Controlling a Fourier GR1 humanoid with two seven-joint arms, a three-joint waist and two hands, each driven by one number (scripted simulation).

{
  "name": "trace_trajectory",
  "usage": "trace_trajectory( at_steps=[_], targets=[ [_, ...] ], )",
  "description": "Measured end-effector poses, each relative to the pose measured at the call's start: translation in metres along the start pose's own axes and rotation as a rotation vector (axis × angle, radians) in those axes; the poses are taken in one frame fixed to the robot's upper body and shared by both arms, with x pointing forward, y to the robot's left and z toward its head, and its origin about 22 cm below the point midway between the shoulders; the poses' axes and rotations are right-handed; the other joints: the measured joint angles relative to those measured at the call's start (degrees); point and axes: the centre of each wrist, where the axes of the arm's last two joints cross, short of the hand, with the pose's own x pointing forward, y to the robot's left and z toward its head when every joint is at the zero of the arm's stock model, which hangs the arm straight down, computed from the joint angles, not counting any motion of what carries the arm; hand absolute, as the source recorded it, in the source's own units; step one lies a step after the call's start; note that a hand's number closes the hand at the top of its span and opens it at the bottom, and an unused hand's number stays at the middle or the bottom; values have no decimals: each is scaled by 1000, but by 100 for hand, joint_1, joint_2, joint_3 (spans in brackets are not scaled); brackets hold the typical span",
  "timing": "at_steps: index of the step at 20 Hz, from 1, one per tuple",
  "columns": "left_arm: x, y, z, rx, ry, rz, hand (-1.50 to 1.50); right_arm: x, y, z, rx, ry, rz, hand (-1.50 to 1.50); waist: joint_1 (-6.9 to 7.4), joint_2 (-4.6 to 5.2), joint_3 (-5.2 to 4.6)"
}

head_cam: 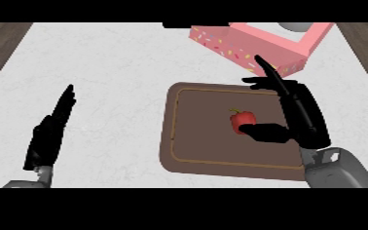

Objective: Pick the bell pepper from the tray and place it in the cardboard box

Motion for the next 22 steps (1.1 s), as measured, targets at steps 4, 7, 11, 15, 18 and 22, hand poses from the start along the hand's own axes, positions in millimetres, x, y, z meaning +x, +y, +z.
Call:
trace_trajectory(
  at_steps=[4,7,11,15,18,22],
  targets=[
    [0,-1,2,3,6,-2,0,5,-16,4,213,80,174,-150,-27,-14,-7],
    [2,-2,1,2,2,-3,0,16,-22,4,359,164,285,-150,-24,6,1],
    [1,-3,6,-8,1,0,0,38,-20,1,488,292,375,-150,18,52,27],
    [0,-6,9,-11,-3,2,0,64,-11,-6,543,386,433,-150,45,82,46],
    [4,-10,10,-11,-7,1,0,74,4,-9,546,428,454,-150,48,89,54],
    [7,-9,7,-6,-7,1,0,72,12,-7,537,456,467,-150,34,93,61]
  ],
)
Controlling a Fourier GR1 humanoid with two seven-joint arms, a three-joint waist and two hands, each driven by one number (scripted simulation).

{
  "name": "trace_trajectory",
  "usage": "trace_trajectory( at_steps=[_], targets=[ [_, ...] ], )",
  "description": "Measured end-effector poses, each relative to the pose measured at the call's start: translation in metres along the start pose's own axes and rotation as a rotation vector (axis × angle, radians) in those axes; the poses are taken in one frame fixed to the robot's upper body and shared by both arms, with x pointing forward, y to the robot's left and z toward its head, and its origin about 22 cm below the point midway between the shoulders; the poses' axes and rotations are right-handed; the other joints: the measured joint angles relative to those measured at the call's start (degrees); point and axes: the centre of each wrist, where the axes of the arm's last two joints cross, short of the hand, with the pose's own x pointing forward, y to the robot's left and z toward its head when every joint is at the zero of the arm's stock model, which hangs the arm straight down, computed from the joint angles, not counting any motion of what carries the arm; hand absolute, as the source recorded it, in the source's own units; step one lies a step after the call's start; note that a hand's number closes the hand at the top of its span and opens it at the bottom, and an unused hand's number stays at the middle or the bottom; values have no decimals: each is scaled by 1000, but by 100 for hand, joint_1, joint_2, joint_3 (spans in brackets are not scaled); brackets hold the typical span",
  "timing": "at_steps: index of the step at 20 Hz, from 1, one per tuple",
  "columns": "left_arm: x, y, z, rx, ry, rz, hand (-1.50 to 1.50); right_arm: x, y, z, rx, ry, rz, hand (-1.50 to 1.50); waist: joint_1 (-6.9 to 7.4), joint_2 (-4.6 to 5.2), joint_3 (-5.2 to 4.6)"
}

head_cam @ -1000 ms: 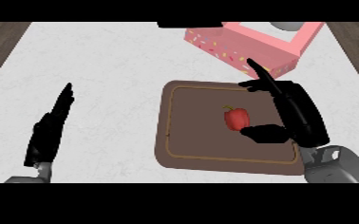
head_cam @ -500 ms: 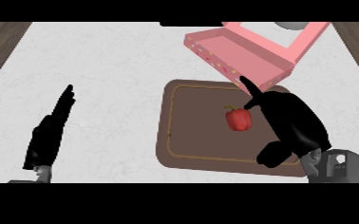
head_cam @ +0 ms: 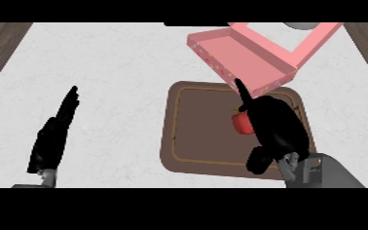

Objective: Pick the bell pepper from the tray and place it in the cardboard box

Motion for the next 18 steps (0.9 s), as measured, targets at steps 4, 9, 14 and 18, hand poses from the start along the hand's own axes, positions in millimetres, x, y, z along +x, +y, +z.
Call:
trace_trajectory(
  at_steps=[4,9,14,18],
  targets=[
    [1,0,-1,-5,-1,6,0,1,8,1,9,30,20,-150,-6,8,3],
    [0,1,-3,-7,2,6,0,5,20,-6,24,58,33,-150,-3,10,5],
    [1,3,-5,-6,4,11,0,-3,29,-10,32,65,36,-150,1,7,5],
    [3,4,-4,-9,1,3,0,-2,32,-12,25,74,35,-150,3,3,3]
  ],
)
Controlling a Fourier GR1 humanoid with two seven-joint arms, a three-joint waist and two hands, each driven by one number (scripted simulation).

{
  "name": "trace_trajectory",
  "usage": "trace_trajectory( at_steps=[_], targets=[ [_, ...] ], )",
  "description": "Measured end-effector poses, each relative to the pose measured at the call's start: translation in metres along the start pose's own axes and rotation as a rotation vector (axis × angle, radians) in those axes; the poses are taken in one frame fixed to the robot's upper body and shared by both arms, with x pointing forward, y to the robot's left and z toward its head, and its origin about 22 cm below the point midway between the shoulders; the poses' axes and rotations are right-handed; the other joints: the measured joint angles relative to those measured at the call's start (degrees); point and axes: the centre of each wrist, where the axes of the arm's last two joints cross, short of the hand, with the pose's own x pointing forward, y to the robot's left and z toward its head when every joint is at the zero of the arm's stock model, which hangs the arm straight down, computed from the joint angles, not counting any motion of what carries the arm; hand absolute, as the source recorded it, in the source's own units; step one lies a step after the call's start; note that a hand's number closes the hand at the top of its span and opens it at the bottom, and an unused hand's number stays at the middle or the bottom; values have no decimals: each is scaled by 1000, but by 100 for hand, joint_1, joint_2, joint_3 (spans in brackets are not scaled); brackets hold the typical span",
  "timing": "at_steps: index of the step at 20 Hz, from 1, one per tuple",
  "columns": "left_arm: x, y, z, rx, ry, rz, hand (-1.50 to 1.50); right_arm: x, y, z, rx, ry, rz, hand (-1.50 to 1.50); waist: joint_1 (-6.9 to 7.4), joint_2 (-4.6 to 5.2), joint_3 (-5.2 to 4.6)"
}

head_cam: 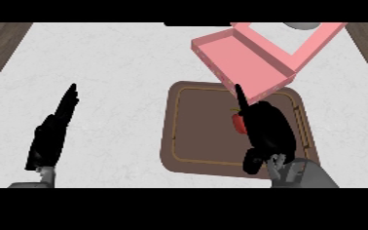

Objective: Pick the bell pepper from the tray and place it in the cardboard box

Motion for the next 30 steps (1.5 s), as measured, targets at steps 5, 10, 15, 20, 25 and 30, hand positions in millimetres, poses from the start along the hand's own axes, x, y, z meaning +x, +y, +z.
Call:
trace_trajectory(
  at_steps=[5,10,15,20,25,30],
  targets=[
    [3,0,-1,4,3,1,0,3,2,-6,-7,8,-8,-150,2,-5,-2],
    [3,-3,1,9,-2,0,0,-3,7,-13,-24,4,-27,-150,2,-21,-10],
    [1,-2,2,11,-5,-3,0,-5,10,-20,-30,7,-31,-150,3,-37,-21],
    [2,-4,0,0,-2,3,0,-6,18,-27,-26,24,-7,-150,5,-38,-26],
    [-3,-2,2,-1,1,2,0,-11,27,-33,7,47,-11,150,-6,-15,-17],
    [0,-4,0,1,-6,5,0,-23,30,-38,-95,32,42,150,-2,-11,-16]
  ],
)
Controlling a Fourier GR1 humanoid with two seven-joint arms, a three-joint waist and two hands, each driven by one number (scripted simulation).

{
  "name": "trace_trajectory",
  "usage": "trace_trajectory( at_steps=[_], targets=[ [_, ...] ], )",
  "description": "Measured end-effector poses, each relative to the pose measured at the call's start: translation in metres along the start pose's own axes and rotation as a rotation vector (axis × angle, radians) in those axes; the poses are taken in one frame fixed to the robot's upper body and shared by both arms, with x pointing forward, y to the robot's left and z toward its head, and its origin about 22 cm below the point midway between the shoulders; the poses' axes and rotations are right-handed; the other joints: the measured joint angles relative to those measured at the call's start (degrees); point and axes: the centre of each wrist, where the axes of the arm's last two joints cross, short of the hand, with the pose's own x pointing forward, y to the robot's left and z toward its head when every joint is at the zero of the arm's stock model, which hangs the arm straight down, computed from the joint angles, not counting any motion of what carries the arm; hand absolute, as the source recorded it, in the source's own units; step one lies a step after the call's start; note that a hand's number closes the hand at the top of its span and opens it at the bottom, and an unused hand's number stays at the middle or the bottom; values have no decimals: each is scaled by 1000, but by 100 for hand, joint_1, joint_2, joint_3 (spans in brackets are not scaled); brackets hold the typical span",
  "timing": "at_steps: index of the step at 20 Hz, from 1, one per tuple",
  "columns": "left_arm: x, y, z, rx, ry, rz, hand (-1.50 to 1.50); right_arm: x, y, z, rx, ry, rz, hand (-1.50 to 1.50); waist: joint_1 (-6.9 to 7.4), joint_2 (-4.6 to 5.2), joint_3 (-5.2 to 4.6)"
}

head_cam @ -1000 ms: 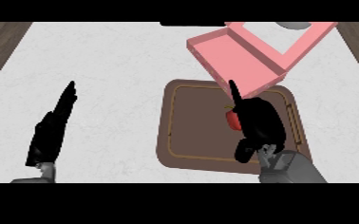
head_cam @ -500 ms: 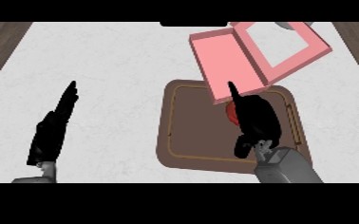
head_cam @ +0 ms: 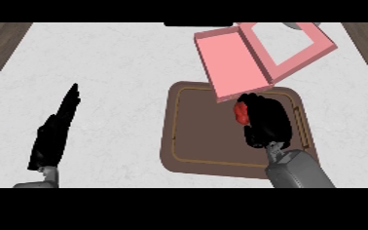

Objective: Pick the bell pepper from the tray and place it in the cardboard box

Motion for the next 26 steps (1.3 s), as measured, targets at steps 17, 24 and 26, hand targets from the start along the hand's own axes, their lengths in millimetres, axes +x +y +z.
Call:
trace_trajectory(
  at_steps=[17,24,26],
  targets=[
    [-9,3,0,19,14,-1,0,-117,-50,-7,-97,319,-58,150,-107,30,21],
    [-3,0,0,8,11,-2,0,-154,-100,14,-184,384,-131,150,-63,24,21],
    [-5,3,0,8,12,-7,0,-150,-117,18,-253,326,-212,150,-55,20,21]
  ],
)
